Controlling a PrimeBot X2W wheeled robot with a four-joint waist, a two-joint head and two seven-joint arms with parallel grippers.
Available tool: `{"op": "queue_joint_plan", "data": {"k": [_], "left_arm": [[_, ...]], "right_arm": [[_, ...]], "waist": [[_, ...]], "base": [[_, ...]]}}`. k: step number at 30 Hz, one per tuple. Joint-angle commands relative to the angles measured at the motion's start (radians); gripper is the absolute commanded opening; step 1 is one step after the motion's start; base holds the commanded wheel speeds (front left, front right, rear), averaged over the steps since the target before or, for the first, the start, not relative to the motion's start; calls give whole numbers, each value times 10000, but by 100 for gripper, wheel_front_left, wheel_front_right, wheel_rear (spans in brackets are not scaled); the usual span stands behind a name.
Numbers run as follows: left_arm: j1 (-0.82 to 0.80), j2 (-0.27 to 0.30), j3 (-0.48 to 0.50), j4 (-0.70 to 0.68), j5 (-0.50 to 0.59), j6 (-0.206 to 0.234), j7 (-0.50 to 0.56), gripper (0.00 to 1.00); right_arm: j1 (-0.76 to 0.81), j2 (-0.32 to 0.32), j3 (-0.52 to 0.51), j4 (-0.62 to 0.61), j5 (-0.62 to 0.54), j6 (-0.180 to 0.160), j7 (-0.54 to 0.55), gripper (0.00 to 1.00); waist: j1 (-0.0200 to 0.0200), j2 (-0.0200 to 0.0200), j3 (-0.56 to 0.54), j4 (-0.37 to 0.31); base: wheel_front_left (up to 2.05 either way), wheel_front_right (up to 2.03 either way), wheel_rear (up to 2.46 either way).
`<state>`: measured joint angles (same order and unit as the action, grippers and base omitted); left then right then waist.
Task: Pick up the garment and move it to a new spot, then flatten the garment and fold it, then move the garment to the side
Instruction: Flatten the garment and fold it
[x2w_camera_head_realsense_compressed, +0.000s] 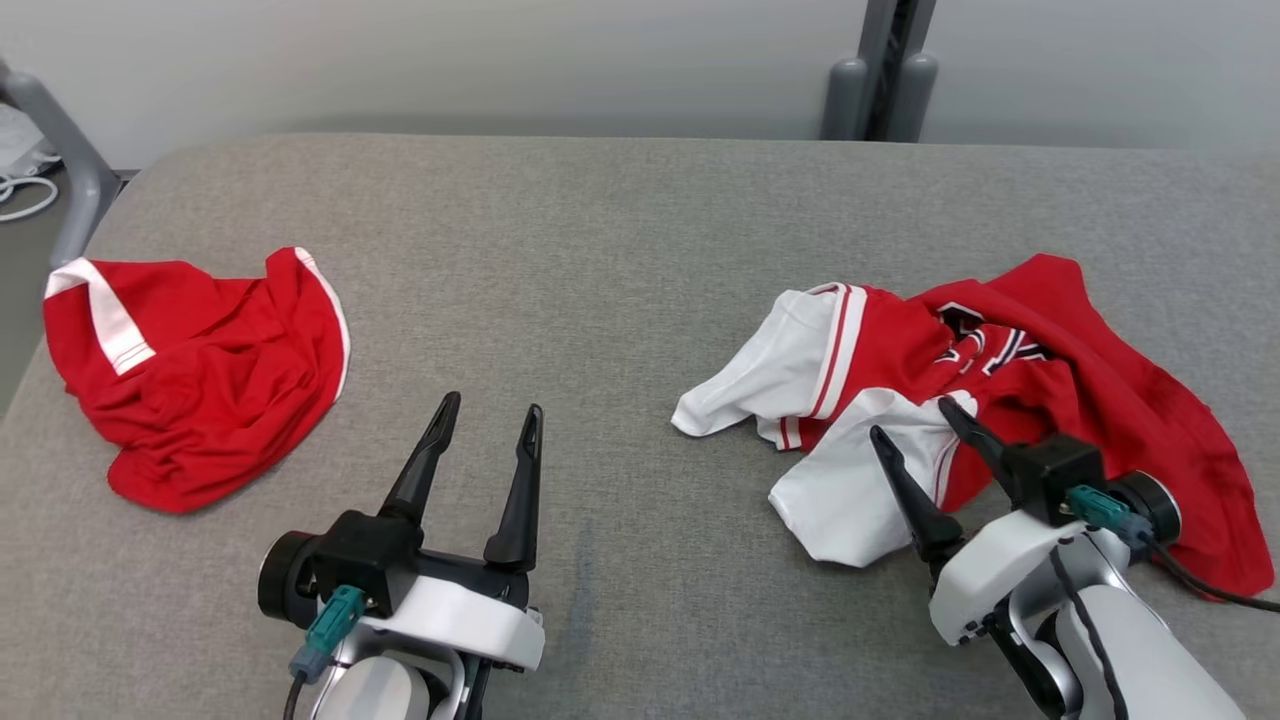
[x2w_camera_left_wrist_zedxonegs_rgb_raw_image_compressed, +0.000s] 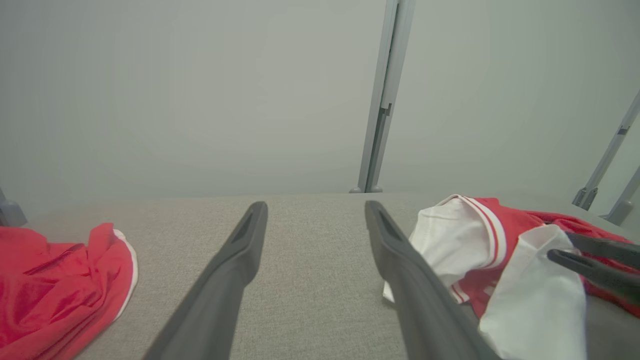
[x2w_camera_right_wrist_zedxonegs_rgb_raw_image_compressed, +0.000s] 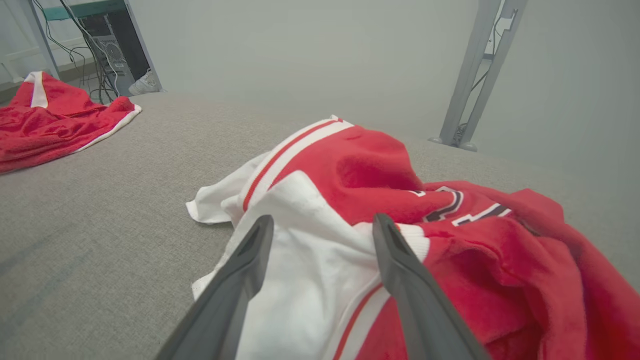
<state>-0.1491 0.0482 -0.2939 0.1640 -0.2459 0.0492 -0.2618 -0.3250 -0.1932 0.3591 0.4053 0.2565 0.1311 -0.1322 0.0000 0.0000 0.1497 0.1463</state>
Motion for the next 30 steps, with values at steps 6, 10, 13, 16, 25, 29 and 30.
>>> {"op": "queue_joint_plan", "data": {"k": [6, 10, 13, 16, 25, 29, 30], "left_arm": [[25, 38, -16, 59, -105, 69, -36, 100], [143, 33, 66, 87, -73, 38, -36, 100], [161, 39, 114, 121, -46, 45, -36, 100], [151, 36, 112, 106, -65, 82, -36, 100], [168, 38, 194, -58, -94, 149, -37, 100], [211, 40, 338, -63, -61, 107, -36, 100], [211, 40, 338, -63, -61, 107, -36, 100]], "right_arm": [[-489, -221, 651, 1032, 68, -6, 133, 0], [-614, -71, 1097, 802, 642, -5, -166, 0], [-823, 33, 1607, 193, 1186, -5, -433, 0], [-1190, 193, 2019, -617, 1513, -5, -734, 0], [-1153, 386, 4593, -1427, 2409, -5, 517, 0], [-836, -21, 5622, -1118, 3326, -5, 1819, 75], [-836, -21, 5622, -1118, 3326, -5, 1819, 75]], "waist": [[0, 0, 55, 457], [0, 0, 9, 559], [0, 0, -62, 579], [0, 0, -121, 563], [0, 0, -209, 621], [0, 0, -187, 625], [0, 0, -187, 625]], "base": [[0, 0, 0], [0, 0, 0], [0, 0, 0], [0, 0, 0], [0, 0, 0], [0, 0, 0], [0, 0, 0]]}}
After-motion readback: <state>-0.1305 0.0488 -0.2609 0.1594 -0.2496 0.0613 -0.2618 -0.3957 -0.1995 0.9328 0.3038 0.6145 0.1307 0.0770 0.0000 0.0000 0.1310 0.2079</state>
